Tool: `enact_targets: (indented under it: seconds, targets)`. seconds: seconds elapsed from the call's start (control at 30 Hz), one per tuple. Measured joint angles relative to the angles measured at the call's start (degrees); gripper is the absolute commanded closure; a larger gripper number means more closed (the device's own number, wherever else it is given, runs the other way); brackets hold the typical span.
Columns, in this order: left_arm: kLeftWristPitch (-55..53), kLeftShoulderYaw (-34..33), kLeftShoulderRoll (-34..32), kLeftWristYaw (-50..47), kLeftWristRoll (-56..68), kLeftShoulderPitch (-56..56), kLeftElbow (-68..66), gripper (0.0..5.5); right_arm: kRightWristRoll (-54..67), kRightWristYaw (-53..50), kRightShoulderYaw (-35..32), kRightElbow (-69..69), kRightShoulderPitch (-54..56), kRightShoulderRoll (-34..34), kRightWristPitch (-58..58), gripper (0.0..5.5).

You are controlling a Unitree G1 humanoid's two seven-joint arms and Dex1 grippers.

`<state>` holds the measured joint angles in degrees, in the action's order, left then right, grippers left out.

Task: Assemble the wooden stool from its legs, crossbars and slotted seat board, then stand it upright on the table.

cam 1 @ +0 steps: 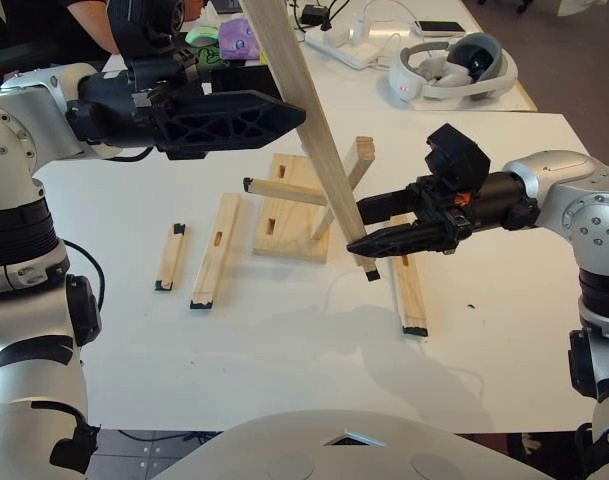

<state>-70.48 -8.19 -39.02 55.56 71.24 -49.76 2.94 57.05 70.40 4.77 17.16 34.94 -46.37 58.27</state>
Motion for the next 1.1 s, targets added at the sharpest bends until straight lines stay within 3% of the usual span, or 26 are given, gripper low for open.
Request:
enact_targets:
  seconds: [0.37,0.73,0.8,1.1]
  targets:
    - [-1.0,1.0,0.0,0.8,-0.5,0.0,1.0,3.25,-2.9,1.6,0.7,-0.5,0.0,0.0,-0.8,3.44]
    - [0.1,1.6,-0.1,2.0,-3.7,0.8,2.5,3.3,-7.1,3.4,1.8,-1.0,-0.5,0.0,-3.9,3.44]
    - [0.2,1.6,-1.0,2.0,-5.0,1.3,2.5,3.4,-7.3,3.4,1.7,-2.0,-0.5,0.0,-3.7,2.94]
    - [0.6,-1.0,-1.9,0.5,-5.2,7.6,7.3,3.42,-7.5,4.1,-1.9,-4.3,-4.0,-0.9,-6.6,2.91]
